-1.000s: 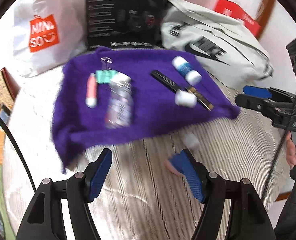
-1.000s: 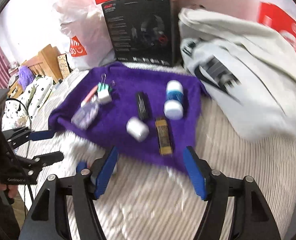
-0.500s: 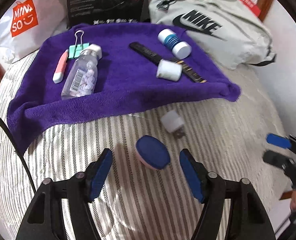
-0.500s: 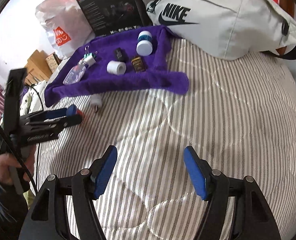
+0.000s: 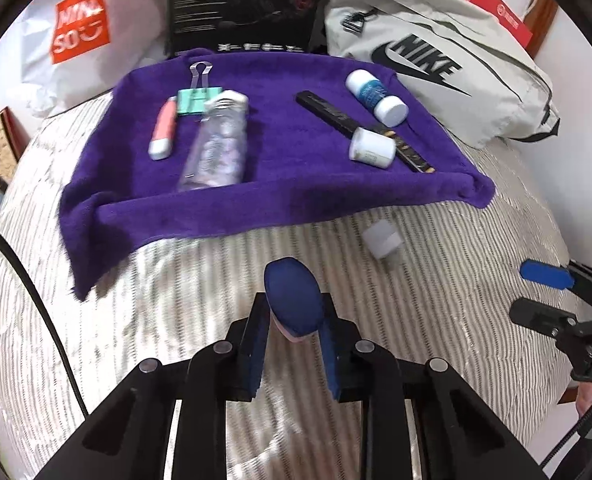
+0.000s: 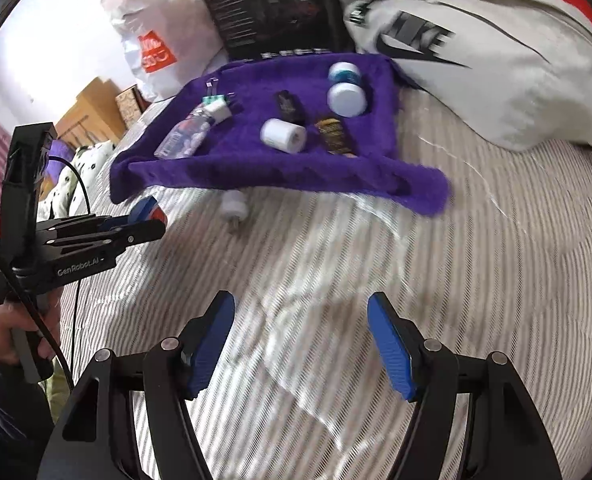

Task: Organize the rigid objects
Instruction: 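Grasp the blue-lidded pink container with the left gripper while the right gripper grasps the small white plug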

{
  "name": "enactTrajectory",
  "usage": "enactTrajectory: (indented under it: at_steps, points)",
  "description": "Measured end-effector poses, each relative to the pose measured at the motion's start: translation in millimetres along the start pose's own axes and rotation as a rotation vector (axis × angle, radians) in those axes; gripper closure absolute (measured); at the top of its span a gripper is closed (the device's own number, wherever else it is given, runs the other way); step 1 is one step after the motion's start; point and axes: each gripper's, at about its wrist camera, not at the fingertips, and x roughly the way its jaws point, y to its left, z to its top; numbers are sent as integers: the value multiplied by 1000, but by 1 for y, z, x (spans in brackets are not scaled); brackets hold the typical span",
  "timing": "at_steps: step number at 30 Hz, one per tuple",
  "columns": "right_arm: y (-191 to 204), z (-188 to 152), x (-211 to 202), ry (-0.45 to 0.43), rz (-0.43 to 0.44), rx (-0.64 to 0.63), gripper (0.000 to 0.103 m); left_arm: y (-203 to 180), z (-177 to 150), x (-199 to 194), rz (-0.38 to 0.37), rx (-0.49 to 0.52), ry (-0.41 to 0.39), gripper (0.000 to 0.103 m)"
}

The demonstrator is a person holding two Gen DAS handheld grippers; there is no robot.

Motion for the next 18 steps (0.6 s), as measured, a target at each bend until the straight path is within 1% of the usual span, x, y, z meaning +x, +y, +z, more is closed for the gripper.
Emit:
enactTrajectory:
  at_steps: [5, 7, 10, 15, 18]
  points:
    - [21, 21, 20, -2, 18, -55, 34, 20, -7, -5, 8, -25, 3, 81]
    - [28, 26, 30, 15, 17, -71, 34, 23, -8, -3, 7, -27, 5, 81]
    - [35, 30, 40, 30, 20, -80, 34, 24, -8, -1, -2, -34, 4, 81]
    - [42, 30, 47, 47, 17, -89, 34, 20, -4, 9, 21, -18, 13, 81]
    - [43, 33, 48, 39, 23, -81, 34, 19, -1, 16, 26, -19, 6, 82]
